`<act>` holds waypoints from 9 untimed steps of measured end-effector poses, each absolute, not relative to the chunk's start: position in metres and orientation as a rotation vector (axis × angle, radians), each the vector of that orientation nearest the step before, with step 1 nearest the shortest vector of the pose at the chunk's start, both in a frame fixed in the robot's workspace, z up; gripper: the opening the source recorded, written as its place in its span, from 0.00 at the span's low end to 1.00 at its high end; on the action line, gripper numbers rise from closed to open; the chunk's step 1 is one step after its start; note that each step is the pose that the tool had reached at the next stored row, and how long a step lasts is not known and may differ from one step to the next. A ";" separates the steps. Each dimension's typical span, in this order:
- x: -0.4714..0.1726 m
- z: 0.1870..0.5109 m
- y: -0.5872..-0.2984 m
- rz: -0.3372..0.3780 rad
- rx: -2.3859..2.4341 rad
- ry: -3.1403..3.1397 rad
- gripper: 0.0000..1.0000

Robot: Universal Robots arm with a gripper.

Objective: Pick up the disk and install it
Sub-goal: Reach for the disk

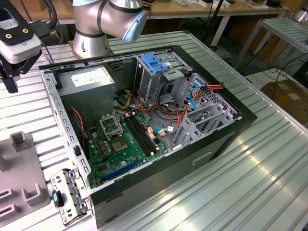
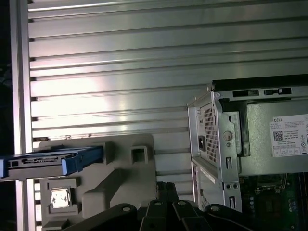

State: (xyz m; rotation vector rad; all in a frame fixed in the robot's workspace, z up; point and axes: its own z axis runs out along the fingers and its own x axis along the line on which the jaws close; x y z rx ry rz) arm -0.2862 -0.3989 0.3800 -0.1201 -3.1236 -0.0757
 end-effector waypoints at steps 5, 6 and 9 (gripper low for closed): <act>-0.291 0.380 -0.399 -0.076 -0.120 -3.123 0.11; -0.293 0.380 -0.399 -0.076 -0.120 -3.123 0.11; -0.299 0.380 -0.399 -0.077 -0.120 -3.123 0.11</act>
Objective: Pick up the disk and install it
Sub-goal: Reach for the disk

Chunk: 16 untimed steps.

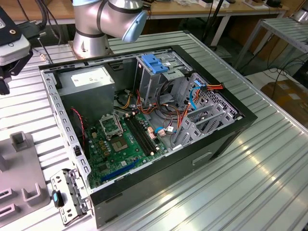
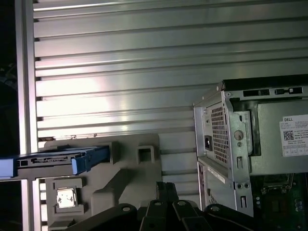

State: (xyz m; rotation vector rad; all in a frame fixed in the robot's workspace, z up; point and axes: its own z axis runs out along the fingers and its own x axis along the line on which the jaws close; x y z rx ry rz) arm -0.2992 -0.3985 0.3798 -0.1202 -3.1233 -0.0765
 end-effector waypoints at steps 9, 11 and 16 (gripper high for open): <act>-0.336 0.379 -0.396 -0.085 -0.120 -3.123 0.11; -0.348 0.378 -0.395 -0.085 -0.121 -3.123 0.11; -0.376 0.377 -0.394 -0.085 -0.121 -3.123 0.11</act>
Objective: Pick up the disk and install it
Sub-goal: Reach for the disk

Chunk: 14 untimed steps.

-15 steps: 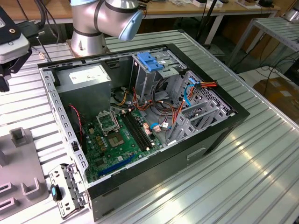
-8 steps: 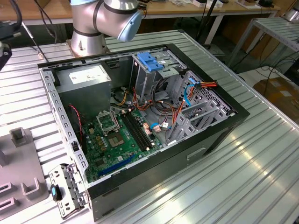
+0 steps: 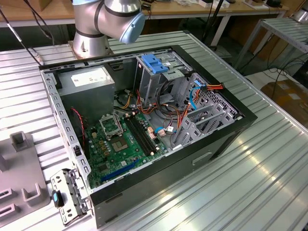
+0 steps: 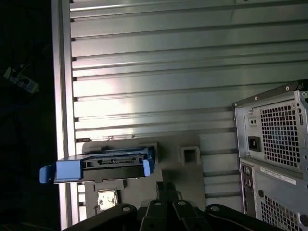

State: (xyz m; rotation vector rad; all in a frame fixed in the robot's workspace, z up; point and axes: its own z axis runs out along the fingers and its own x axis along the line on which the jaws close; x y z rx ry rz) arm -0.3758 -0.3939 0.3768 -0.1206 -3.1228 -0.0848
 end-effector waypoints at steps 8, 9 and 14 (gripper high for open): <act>-0.377 0.377 -0.394 -0.085 -0.120 -3.123 0.11; -0.377 0.377 -0.394 -0.085 -0.120 -3.123 0.11; -0.382 0.377 -0.394 -0.085 -0.121 -3.123 0.11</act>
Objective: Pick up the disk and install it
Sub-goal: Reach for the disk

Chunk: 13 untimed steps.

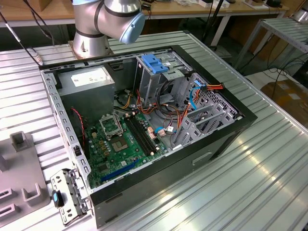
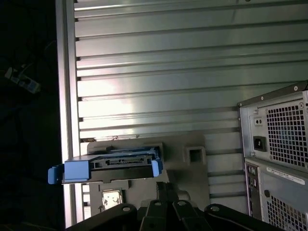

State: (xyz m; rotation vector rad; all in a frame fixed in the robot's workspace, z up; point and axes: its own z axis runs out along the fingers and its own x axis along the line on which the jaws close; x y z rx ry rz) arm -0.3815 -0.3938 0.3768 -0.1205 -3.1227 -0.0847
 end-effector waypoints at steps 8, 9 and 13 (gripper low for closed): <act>-0.396 0.377 -0.394 -0.085 -0.121 -3.123 0.11; -0.397 0.377 -0.394 -0.085 -0.121 -3.123 0.11; -0.404 0.377 -0.394 -0.085 -0.121 -3.123 0.11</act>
